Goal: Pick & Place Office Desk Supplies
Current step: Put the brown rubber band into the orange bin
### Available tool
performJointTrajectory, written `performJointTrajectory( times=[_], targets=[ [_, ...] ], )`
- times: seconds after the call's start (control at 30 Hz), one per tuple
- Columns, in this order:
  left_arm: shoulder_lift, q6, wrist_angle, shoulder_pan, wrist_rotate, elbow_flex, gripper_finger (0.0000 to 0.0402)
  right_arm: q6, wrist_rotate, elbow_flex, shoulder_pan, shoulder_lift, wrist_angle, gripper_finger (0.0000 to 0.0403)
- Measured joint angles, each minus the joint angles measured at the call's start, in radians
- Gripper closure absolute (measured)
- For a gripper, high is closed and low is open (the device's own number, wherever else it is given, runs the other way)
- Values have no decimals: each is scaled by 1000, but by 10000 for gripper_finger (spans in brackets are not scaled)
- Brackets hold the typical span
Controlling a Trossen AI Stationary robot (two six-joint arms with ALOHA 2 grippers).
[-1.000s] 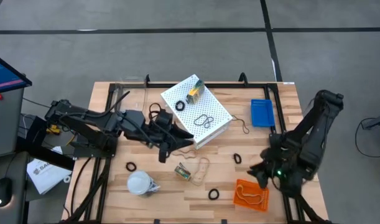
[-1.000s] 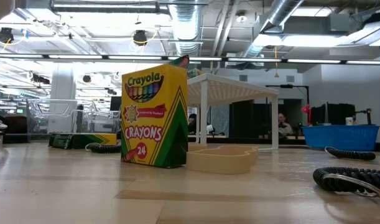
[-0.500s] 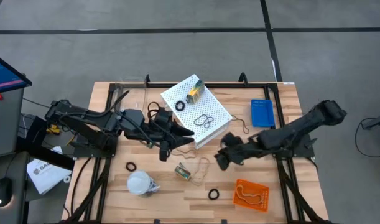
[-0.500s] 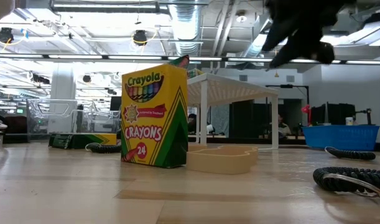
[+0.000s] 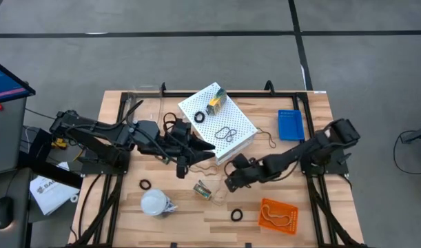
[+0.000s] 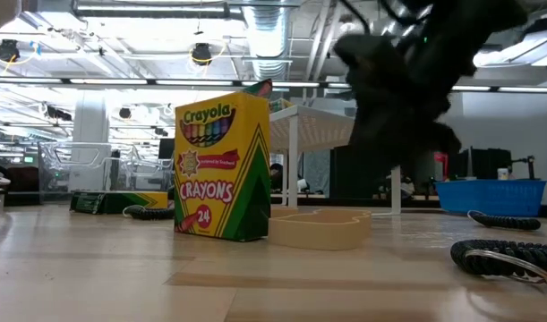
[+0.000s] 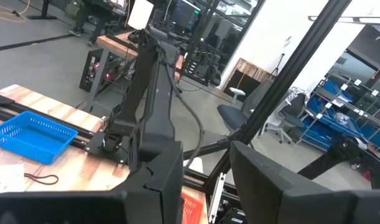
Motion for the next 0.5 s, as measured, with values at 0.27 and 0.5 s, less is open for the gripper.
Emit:
performJointTrajectory(
  times=[0.27, 0.5],
  targets=[
    [0, -7, 19, 0, 0, 0, 274, -27, -39, 32, 7, 120, -2, 247],
    [0, -7, 58, 0, 0, 0, 274, -31, -50, 46, -18, 163, -21, 255]
  ],
)
